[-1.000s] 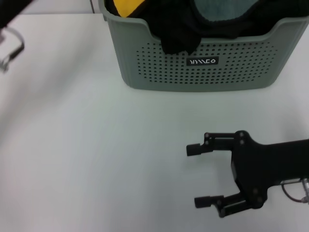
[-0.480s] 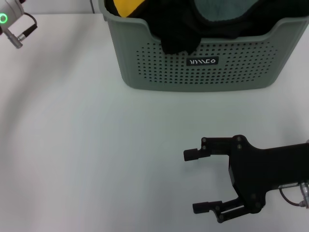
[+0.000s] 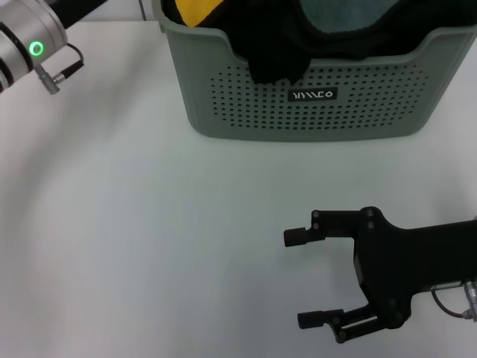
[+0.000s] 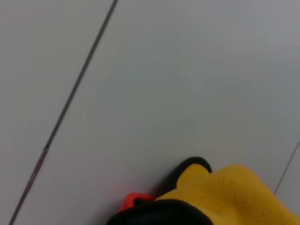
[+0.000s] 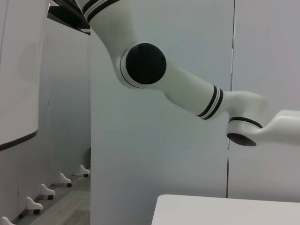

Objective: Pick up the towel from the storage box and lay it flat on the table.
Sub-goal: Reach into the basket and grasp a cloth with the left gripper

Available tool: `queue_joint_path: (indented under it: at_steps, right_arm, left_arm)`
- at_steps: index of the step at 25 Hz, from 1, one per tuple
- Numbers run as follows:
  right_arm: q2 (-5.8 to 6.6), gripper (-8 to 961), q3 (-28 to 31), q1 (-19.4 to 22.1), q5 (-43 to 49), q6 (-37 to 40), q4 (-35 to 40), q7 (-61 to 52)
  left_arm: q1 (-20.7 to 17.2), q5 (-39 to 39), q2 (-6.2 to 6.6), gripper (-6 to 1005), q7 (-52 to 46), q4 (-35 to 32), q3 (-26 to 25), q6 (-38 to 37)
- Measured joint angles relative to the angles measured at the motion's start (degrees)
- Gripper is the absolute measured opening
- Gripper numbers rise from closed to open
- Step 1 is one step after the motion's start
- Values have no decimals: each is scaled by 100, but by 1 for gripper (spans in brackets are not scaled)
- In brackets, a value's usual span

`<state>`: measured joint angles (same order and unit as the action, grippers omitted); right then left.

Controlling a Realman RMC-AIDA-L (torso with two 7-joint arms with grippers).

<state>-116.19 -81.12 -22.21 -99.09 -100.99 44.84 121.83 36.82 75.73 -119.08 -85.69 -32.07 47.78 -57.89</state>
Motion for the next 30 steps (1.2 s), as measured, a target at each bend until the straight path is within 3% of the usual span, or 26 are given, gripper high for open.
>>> queue_joint_path:
  at_steps: [11, 17, 22, 25, 30]
  right_arm:
    - [0, 798, 0, 15, -6, 0, -61, 7]
    - [0, 798, 0, 22, -69, -6, -164, 88]
    - [3, 798, 0, 41, -122, -16, -197, 139]
    - [6, 798, 0, 42, -127, -18, -197, 140]
    - [9, 798, 0, 36, -135, -18, -197, 140]
  left_arm:
    - [102, -61, -54, 785, 61, 9, 20, -202]
    - [147, -288, -66, 658, 331, 106, 21, -207]
    - [192, -400, -71, 440, 361, 191, 22, -203]
    - [209, -384, -71, 230, 344, 211, 21, -193]
    - [211, -469, -71, 123, 359, 263, -3, -188]
